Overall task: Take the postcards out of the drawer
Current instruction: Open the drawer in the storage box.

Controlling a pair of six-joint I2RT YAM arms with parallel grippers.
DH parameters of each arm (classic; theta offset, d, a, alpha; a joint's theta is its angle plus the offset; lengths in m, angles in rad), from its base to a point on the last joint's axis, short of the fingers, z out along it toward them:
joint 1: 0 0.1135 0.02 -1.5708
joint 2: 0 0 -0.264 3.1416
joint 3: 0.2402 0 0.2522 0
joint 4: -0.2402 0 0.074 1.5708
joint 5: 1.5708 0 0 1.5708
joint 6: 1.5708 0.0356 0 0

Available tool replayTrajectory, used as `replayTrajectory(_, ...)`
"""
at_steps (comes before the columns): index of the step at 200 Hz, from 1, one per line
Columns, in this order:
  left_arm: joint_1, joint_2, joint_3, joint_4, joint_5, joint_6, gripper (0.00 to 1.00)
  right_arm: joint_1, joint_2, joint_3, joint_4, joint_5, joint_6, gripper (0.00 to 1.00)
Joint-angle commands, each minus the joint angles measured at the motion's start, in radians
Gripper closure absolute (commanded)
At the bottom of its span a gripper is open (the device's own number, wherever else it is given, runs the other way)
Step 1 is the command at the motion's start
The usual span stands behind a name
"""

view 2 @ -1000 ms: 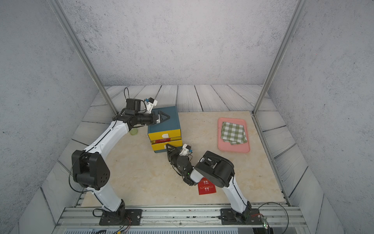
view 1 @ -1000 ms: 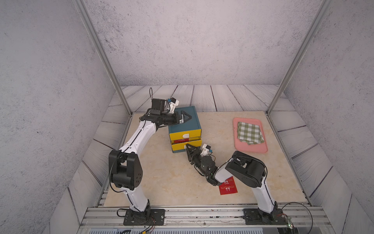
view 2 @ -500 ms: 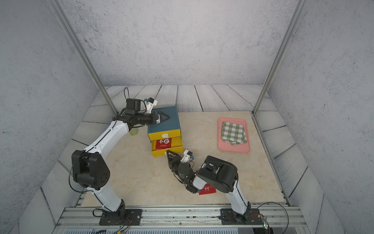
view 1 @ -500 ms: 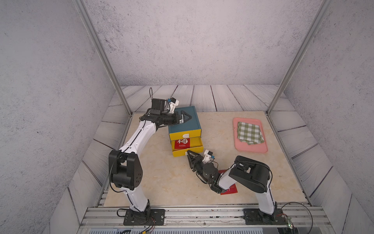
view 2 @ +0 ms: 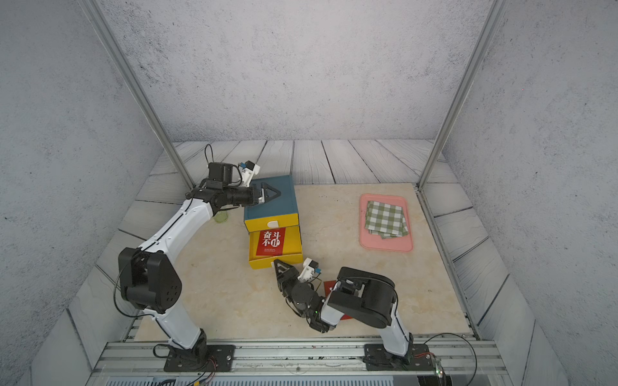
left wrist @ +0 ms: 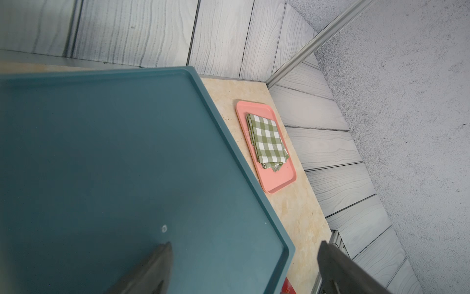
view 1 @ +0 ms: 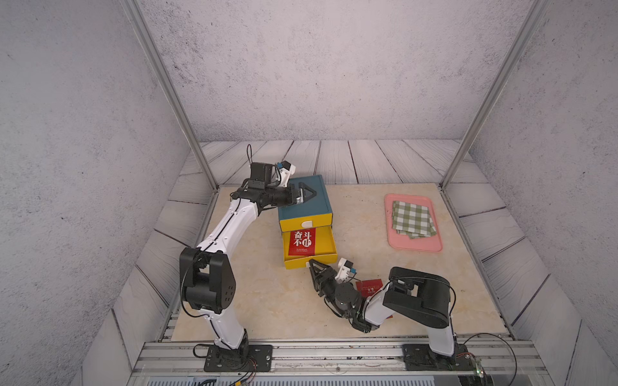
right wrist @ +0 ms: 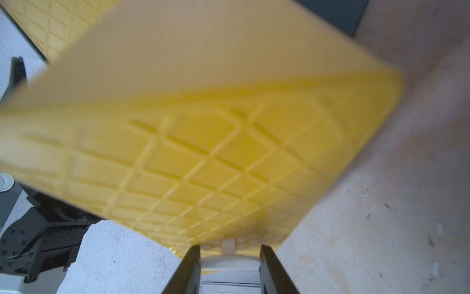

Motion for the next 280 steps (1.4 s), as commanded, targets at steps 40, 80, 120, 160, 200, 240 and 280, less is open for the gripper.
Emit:
replayTrajectory(40,0.005,0.021,-0.024,-0.038,-0.029,-0.009,0.04,0.108,-0.064,-0.093,-0.057,0.096,-0.012,0.60)
replayTrajectory(80,0.005,0.018,-0.028,-0.037,-0.032,-0.010,0.04,0.132,-0.057,-0.098,-0.050,0.118,-0.006,0.60)
replayTrajectory(120,0.005,0.017,-0.030,-0.036,-0.032,-0.010,0.04,0.134,-0.044,-0.095,-0.043,0.119,0.001,0.60)
replayTrajectory(160,0.005,0.019,-0.031,-0.031,-0.029,-0.014,0.04,0.135,-0.044,-0.103,-0.044,0.130,0.015,0.57)
replayTrajectory(200,0.005,0.015,-0.038,-0.029,-0.028,-0.017,0.04,0.135,-0.016,-0.103,-0.018,0.141,0.027,0.55)
replayTrajectory(240,0.005,0.012,-0.047,-0.023,-0.026,-0.023,0.04,0.133,-0.014,-0.097,-0.014,0.145,0.023,0.55)
replayTrajectory(280,0.005,0.006,-0.055,-0.021,-0.026,-0.023,0.04,0.126,-0.014,-0.089,-0.015,0.144,0.019,0.54)
